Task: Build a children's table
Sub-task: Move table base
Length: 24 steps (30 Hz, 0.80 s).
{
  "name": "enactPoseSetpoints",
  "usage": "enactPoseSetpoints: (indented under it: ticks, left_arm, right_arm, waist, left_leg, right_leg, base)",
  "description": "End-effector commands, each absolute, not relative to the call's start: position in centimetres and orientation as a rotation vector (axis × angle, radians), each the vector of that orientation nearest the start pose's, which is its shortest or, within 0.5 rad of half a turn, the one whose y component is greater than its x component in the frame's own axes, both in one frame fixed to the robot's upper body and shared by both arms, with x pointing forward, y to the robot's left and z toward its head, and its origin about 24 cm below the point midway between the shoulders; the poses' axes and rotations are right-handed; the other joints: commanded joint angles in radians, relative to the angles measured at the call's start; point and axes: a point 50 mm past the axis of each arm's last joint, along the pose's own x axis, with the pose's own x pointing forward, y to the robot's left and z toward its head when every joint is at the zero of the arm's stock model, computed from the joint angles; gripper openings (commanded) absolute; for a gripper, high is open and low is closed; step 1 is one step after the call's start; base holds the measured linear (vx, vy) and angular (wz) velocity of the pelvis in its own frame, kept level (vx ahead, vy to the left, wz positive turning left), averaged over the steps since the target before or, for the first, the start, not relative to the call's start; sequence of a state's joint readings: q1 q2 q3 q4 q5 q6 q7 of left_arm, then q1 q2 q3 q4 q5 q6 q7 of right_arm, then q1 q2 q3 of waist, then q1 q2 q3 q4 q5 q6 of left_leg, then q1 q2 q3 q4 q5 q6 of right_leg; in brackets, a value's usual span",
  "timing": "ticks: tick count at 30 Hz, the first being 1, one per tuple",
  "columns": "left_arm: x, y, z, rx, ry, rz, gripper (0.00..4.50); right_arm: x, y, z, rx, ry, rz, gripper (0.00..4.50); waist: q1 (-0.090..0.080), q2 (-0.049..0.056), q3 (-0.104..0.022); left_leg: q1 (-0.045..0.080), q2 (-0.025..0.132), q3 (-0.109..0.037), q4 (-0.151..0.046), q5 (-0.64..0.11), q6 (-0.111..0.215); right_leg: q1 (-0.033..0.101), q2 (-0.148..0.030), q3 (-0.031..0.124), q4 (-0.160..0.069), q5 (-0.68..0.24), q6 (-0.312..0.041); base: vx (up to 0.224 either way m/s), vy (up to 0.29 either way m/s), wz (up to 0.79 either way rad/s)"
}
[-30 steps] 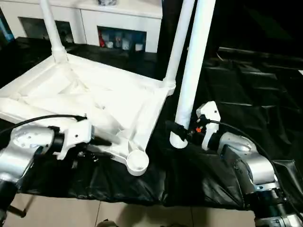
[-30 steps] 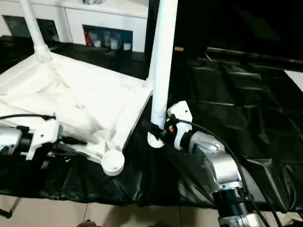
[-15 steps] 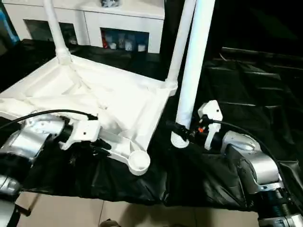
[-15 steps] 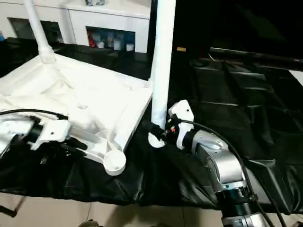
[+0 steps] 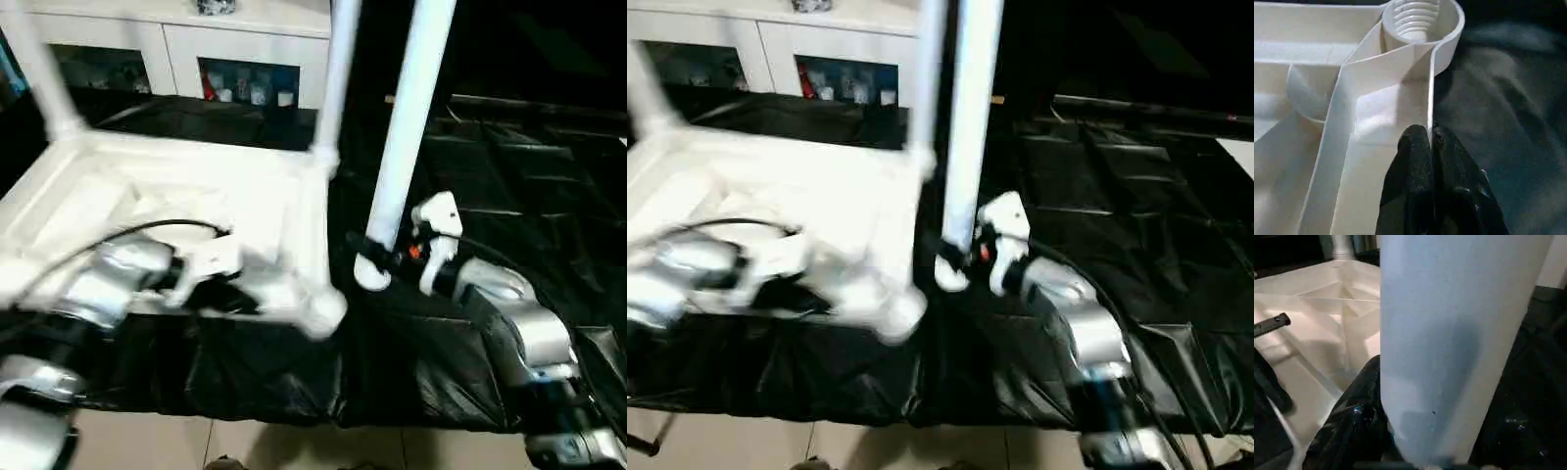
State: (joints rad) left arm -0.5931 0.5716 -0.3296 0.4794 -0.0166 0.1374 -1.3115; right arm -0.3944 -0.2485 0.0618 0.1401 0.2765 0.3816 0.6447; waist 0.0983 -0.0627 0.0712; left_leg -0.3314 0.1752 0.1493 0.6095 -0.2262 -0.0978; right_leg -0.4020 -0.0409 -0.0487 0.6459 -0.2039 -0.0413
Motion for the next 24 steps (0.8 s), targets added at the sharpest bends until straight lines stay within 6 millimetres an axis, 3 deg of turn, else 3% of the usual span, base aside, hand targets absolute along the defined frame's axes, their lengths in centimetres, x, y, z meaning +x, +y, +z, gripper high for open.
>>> enactPoseSetpoints:
  ticks: [1,2,3,4,9,12,13,16,24]
  left_arm:
    - [30.9,17.0,6.3,0.501,0.573,-1.296,0.00]
    - [30.9,16.5,6.2,0.501,0.558,-1.288,0.00]
    - [30.8,16.0,6.1,0.496,0.541,-1.285,0.00]
    - [30.7,15.6,6.1,0.488,0.535,-1.279,0.00]
    - [30.1,14.0,6.2,0.480,0.469,-1.239,0.00]
    - [30.0,13.6,6.3,0.448,0.453,-1.238,0.00]
    - [30.0,13.6,6.2,0.440,0.457,-1.243,0.28]
    - [30.0,14.1,5.9,0.454,0.461,-1.250,0.55]
    - [30.6,15.2,5.8,0.465,0.466,-1.236,0.71]
  right_arm:
    - [31.5,-13.4,9.2,0.036,0.145,0.742,1.89]
    - [31.6,-13.4,9.2,0.036,0.143,0.735,1.89]
    - [31.7,-13.3,9.2,0.036,0.142,0.729,1.89]
    - [31.8,-13.4,9.2,0.037,0.141,0.722,1.89]
    - [32.4,-13.3,9.2,0.038,0.137,0.700,1.89]
    - [32.7,-13.0,9.4,0.036,0.133,0.705,1.89]
    - [32.8,-13.0,9.4,0.035,0.133,0.707,1.89]
    - [32.9,-12.6,9.3,0.031,0.139,0.738,1.89]
    - [32.9,-12.2,9.3,0.026,0.141,0.767,1.89]
  waist:
    - [0.007,0.018,-0.072]
    - [0.007,0.012,-0.072]
    - [0.007,0.014,-0.073]
    - [0.007,0.006,-0.072]
    - [0.009,0.008,-0.070]
    - [0.010,0.002,-0.071]
    - [0.011,0.004,-0.071]
    - [0.013,0.001,-0.069]
    - [0.013,0.001,-0.070]
  left_leg:
    - [-0.011,0.050,-0.007,-0.074,-0.037,-0.008]
    - [-0.012,0.048,-0.006,-0.073,-0.036,-0.004]
    - [-0.012,0.049,-0.007,-0.073,-0.032,-0.003]
    - [-0.013,0.049,-0.005,-0.073,-0.033,0.000]
    - [-0.012,0.049,-0.005,-0.074,-0.031,0.011]
    - [-0.012,0.048,-0.004,-0.074,-0.030,0.019]
    - [-0.011,0.048,-0.004,-0.074,-0.031,0.020]
    - [-0.012,0.045,-0.003,-0.075,-0.039,0.022]
    - [-0.012,0.045,-0.004,-0.076,-0.037,0.020]
  right_leg:
    - [0.071,-0.106,0.060,-0.069,-0.055,-0.214]
    - [0.071,-0.104,0.061,-0.071,-0.058,-0.210]
    - [0.072,-0.105,0.061,-0.068,-0.057,-0.211]
    - [0.072,-0.105,0.061,-0.071,-0.066,-0.205]
    - [0.068,-0.103,0.060,-0.074,-0.091,-0.195]
    - [0.067,-0.103,0.060,-0.074,-0.104,-0.185]
    - [0.065,-0.104,0.059,-0.074,-0.107,-0.185]
    - [0.065,-0.103,0.060,-0.079,-0.135,-0.169]
    - [0.064,-0.102,0.059,-0.081,-0.152,-0.148]
  base:
    - [0.000,0.000,0.00]
    - [0.000,0.000,0.00]
    - [0.000,0.000,0.00]
    - [0.000,0.000,0.00]
    - [0.000,0.000,0.00]
    - [0.000,0.000,0.00]
    - [0.000,0.000,0.00]
    - [0.000,0.000,0.00]
    - [0.000,0.000,0.00]
